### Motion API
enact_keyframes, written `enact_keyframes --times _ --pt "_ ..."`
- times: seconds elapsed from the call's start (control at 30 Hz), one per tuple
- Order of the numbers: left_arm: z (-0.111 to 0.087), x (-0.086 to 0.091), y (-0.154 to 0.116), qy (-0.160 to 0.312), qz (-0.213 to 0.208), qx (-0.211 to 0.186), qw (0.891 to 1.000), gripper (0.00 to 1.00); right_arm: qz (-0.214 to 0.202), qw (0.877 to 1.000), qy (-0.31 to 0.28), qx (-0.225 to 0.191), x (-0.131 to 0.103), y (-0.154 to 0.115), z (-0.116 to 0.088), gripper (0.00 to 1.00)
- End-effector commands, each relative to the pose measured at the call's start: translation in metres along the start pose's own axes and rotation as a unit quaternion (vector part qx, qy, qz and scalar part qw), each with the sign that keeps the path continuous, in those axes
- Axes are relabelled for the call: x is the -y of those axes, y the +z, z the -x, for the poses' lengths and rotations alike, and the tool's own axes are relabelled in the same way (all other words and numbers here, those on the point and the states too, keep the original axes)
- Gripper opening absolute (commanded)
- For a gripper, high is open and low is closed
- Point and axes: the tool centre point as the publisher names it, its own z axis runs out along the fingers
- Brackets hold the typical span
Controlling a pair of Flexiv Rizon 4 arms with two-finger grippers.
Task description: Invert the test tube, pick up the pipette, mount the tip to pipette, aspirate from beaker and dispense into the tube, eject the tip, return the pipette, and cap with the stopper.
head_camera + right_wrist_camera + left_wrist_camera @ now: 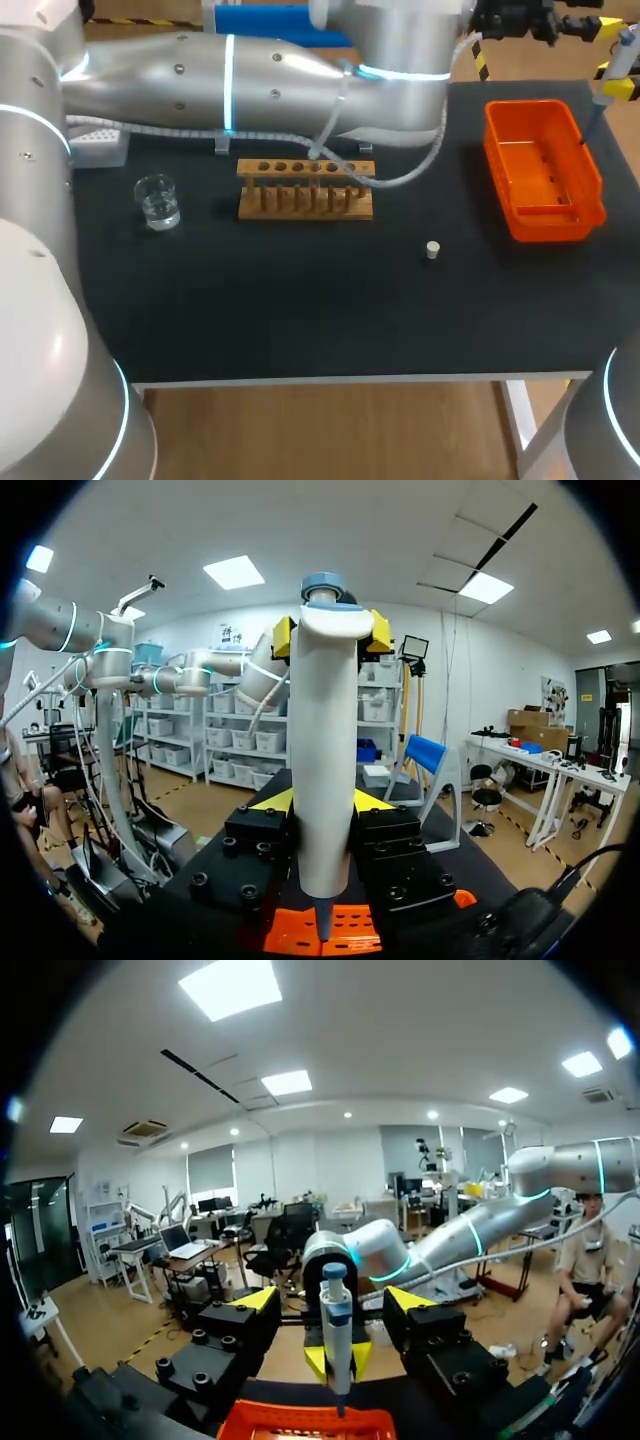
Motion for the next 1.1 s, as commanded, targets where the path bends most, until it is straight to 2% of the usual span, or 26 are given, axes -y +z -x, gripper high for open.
enact_keyframes --times 0.03,0.5,1.1 --pt "0.0 0.005 -0.038 -0.004 0.038 -0.025 0.999 1.0 -0.001 1.0 0.0 -0.002 -0.001 -0.001 0.001 0.0" --pt "-0.017 -0.011 -0.104 -0.027 0.067 -0.013 0.997 1.0 -0.001 1.0 0.0 -0.002 -0.001 -0.001 0.001 0.0" --pt "-0.057 -0.047 -0.185 -0.024 0.043 0.021 0.999 1.0 -0.001 1.0 0.0 -0.002 -0.001 -0.001 0.001 0.0"
